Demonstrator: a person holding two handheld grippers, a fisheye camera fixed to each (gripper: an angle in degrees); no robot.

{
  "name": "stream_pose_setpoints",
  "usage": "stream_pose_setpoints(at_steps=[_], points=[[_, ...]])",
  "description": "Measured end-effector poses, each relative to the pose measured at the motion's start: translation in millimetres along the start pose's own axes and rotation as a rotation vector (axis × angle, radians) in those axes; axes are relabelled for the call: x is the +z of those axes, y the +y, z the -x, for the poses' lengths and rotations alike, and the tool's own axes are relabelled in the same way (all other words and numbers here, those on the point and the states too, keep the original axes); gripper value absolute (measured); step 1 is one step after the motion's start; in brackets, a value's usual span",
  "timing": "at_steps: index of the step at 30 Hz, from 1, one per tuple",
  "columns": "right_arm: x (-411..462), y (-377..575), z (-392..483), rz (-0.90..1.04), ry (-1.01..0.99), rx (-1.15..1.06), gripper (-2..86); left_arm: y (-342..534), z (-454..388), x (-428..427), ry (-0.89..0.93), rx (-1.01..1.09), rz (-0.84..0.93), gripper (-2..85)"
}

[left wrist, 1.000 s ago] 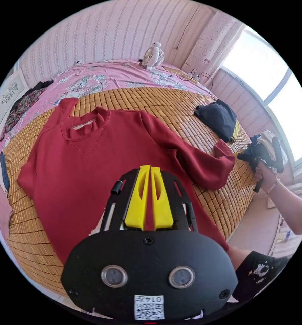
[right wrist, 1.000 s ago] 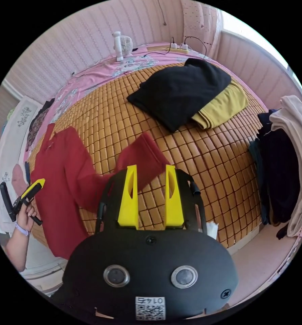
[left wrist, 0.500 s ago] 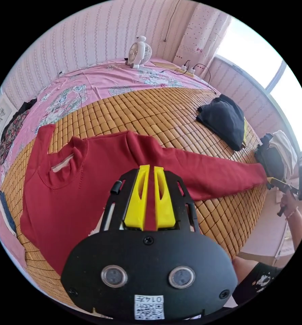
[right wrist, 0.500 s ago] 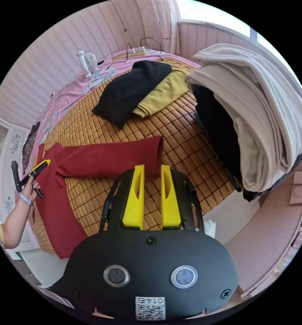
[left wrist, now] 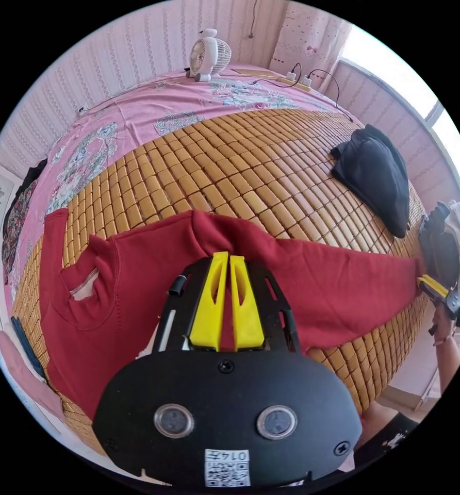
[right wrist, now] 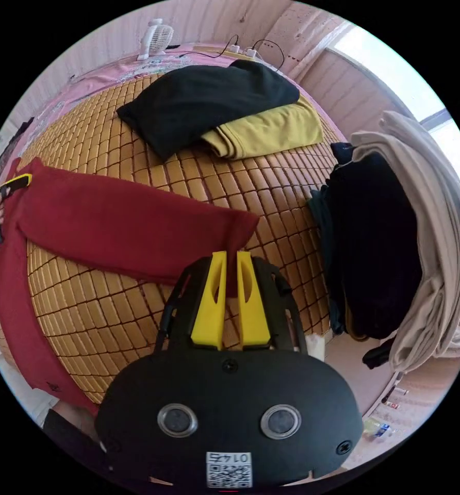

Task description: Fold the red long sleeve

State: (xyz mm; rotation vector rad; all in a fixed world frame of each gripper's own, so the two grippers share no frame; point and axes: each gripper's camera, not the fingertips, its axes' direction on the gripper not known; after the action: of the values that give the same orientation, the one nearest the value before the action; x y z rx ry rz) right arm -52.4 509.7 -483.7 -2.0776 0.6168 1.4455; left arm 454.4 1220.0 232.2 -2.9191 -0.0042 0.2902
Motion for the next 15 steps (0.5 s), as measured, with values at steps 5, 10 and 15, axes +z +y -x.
stream_pose_setpoints(at_steps=[5, 10, 15], points=[[10, -10, -16, -0.018, -0.049, 0.083, 2.7, -25, -11, 10, 0.003, 0.002, -0.039, -0.9], [19, -20, -17, -0.029, -0.073, 0.114, 4.2, -34, -9, 25, 0.026, 0.024, -0.009, -0.7], [15, -15, -21, -0.041, -0.132, 0.142, 4.6, 4, 35, 7, 0.235, -0.152, -0.1, 0.4]])
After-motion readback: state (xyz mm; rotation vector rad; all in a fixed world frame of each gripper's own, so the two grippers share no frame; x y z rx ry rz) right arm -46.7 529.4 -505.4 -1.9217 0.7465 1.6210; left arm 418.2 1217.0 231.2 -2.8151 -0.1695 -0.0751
